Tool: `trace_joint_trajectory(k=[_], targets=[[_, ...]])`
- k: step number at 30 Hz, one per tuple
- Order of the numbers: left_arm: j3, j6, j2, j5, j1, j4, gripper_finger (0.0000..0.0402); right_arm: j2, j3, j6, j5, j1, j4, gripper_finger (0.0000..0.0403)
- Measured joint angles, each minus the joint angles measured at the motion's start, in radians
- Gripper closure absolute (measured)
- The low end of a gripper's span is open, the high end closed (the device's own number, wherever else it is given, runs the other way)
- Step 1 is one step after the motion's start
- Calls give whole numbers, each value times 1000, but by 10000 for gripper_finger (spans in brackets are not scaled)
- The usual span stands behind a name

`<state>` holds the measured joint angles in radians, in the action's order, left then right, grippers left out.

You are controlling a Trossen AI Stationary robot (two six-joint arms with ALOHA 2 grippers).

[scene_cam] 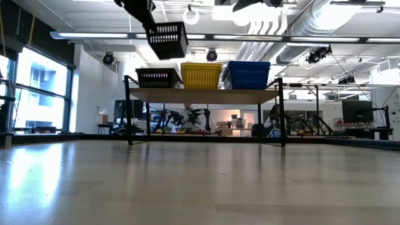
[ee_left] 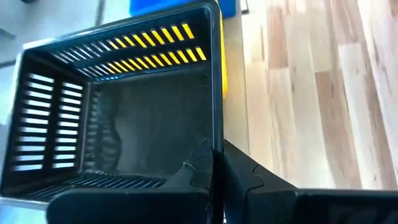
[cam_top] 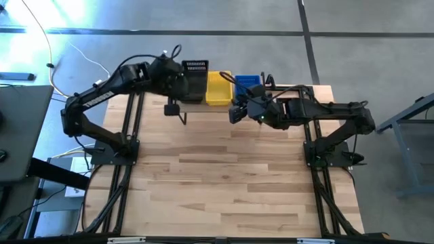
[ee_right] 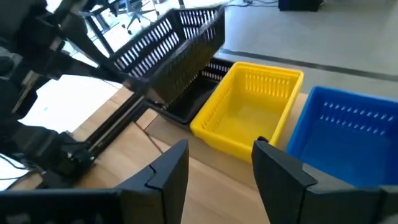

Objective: Stack baskets on shelf by color
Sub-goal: Stack the black bin on top of the black bins on the shelf

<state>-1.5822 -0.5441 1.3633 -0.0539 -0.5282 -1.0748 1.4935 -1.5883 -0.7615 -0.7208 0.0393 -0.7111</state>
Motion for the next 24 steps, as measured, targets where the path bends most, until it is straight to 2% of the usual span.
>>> trace_joint_trajectory(k=[5,11,24], targets=[[0,-95,17,65,-83,-13,401,-30,0,49,22,-26,-1,242],[0,-93,21,118,-160,-81,401,-73,0,72,39,-48,-1,242],[0,-133,75,142,-178,-95,401,-101,0,121,23,-53,5,242]])
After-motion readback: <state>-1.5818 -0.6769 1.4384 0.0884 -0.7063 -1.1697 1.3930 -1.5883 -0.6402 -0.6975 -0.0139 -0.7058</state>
